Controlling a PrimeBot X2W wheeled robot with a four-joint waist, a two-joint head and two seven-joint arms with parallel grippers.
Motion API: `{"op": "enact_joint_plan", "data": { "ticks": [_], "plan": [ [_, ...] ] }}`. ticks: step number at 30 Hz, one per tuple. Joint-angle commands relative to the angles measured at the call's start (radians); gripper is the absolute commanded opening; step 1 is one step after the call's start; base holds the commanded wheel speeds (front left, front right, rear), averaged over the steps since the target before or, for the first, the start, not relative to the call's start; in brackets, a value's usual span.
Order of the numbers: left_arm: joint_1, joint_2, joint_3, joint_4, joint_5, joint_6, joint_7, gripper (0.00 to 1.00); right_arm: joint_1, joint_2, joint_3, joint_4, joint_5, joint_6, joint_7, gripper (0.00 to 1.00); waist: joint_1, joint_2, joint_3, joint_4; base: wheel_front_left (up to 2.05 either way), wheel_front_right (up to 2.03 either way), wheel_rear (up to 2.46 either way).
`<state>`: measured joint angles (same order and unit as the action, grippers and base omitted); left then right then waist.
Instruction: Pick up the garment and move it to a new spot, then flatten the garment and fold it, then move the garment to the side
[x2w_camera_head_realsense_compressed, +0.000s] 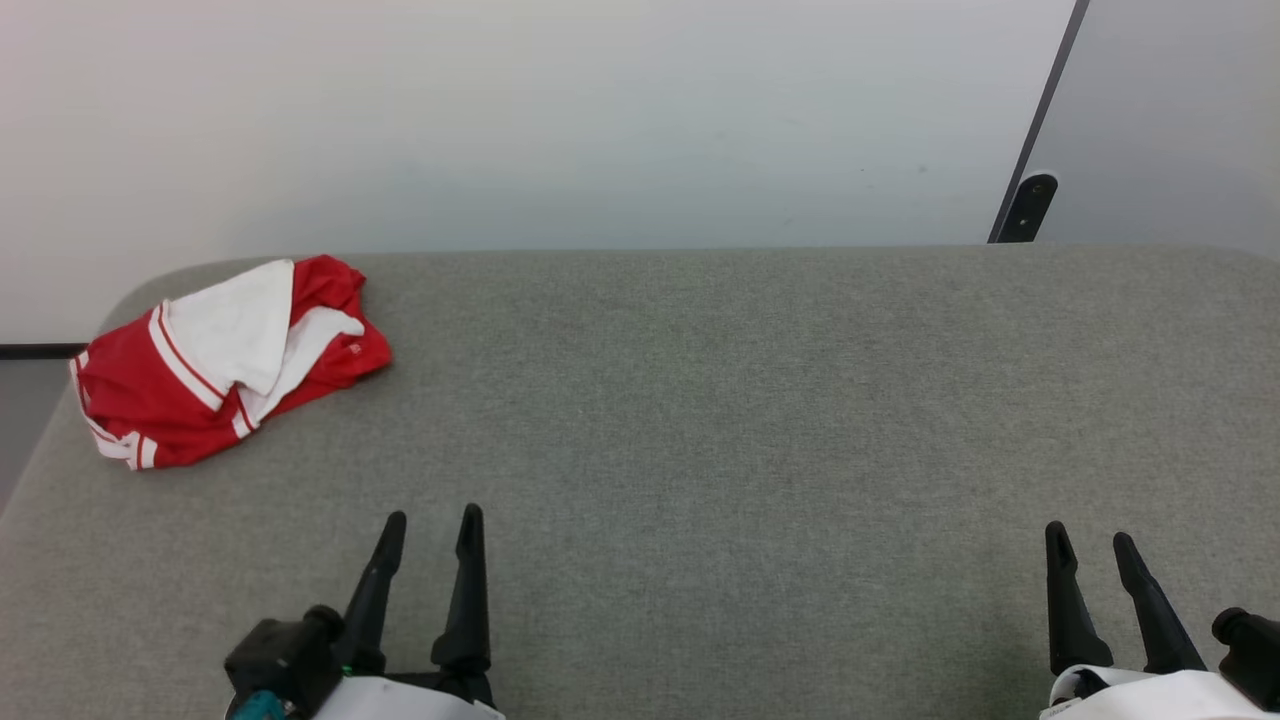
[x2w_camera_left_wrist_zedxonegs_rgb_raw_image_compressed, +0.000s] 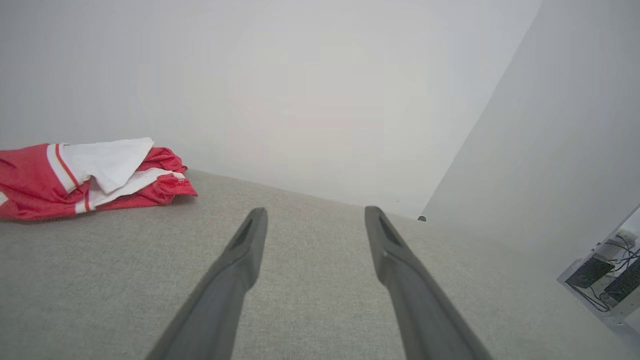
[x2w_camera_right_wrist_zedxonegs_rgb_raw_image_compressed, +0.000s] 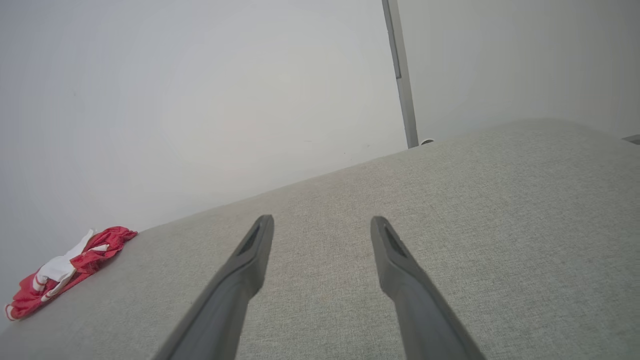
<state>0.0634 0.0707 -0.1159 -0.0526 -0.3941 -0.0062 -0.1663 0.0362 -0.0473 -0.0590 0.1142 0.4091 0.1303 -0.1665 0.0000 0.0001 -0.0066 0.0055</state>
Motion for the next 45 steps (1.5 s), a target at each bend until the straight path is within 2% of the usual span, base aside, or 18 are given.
{"op": "enact_joint_plan", "data": {
  "ticks": [1, 13, 21, 30, 35, 45],
  "plan": [
    [0.002, 0.009, -0.009, -0.022, 0.036, 0.015, -0.009, 1.0, 0.008, -0.004, -0.003, -0.014, -0.033, 0.001, -0.01, 1.0, 0.0, -0.0001, 0.0, 0.001, 0.0, 0.0, 0.0],
    [0.012, 0.049, -0.079, -0.072, 0.155, 0.082, -0.037, 1.0, 0.027, -0.004, -0.003, -0.03, -0.153, 0.001, -0.037, 1.0, 0.0, -0.0001, -0.002, 0.006, 0.0, 0.0, 0.0],
    [0.018, 0.062, -0.107, -0.089, 0.196, 0.097, -0.051, 1.0, 0.032, -0.004, -0.002, -0.04, -0.215, 0.001, -0.052, 1.0, 0.0, -0.0001, -0.003, 0.003, 0.0, 0.0, 0.0],
    [0.039, 0.048, -0.072, -0.083, 0.221, 0.058, -0.069, 1.0, 0.047, -0.004, -0.001, -0.048, -0.296, 0.001, -0.069, 1.0, 0.0, -0.0001, -0.012, -0.006, 0.0, 0.0, 0.0],
    [0.054, 0.035, -0.027, -0.07, 0.243, 0.02, -0.079, 1.0, 0.06, -0.004, -0.013, -0.053, -0.339, 0.001, -0.079, 1.0, 0.0, -0.0001, -0.023, -0.01, 0.0, 0.0, 0.0],
    [0.08, 0.008, 0.046, -0.067, 0.333, -0.032, -0.097, 1.0, 0.086, -0.004, -0.03, -0.064, -0.422, 0.001, -0.097, 1.0, 0.0, -0.0001, -0.043, -0.024, 0.0, 0.0, 0.0]
  ]
}}
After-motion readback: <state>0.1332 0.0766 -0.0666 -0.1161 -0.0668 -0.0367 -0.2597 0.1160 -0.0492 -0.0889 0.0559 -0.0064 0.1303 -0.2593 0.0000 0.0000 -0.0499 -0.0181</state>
